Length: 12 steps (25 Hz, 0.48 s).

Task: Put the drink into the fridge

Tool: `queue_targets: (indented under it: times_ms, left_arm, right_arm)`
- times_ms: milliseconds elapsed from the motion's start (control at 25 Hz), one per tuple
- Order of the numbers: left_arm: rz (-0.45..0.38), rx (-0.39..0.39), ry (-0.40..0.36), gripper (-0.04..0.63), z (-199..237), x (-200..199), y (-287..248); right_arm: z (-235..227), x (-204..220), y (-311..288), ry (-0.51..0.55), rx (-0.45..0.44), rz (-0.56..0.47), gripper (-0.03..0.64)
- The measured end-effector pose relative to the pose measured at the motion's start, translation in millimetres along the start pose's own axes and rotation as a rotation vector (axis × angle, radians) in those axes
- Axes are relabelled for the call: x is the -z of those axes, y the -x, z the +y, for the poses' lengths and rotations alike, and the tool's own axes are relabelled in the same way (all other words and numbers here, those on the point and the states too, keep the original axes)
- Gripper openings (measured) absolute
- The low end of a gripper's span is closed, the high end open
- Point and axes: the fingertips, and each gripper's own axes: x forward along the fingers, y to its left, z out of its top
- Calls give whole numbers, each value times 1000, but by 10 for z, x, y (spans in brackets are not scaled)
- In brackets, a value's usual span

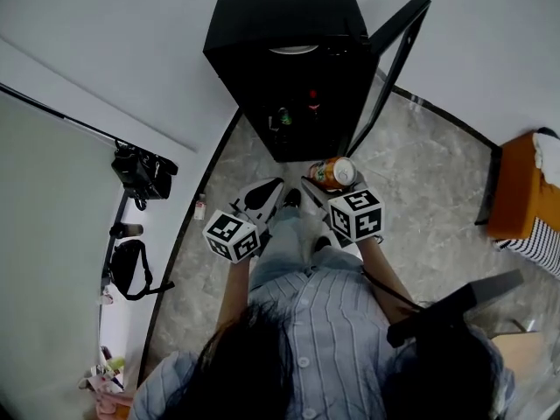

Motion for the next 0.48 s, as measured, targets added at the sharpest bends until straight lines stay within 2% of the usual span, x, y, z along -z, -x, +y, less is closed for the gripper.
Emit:
queue_targets:
  times_ms: [320, 480]
  left_arm:
    - [45, 109, -42, 12, 142, -83, -346]
    - [49, 127, -38, 12, 327, -139, -442]
  right_arm:
    - [-288, -233, -234, -40, 72, -22, 316]
    - [-386, -266, -374, -43, 98, -10, 316]
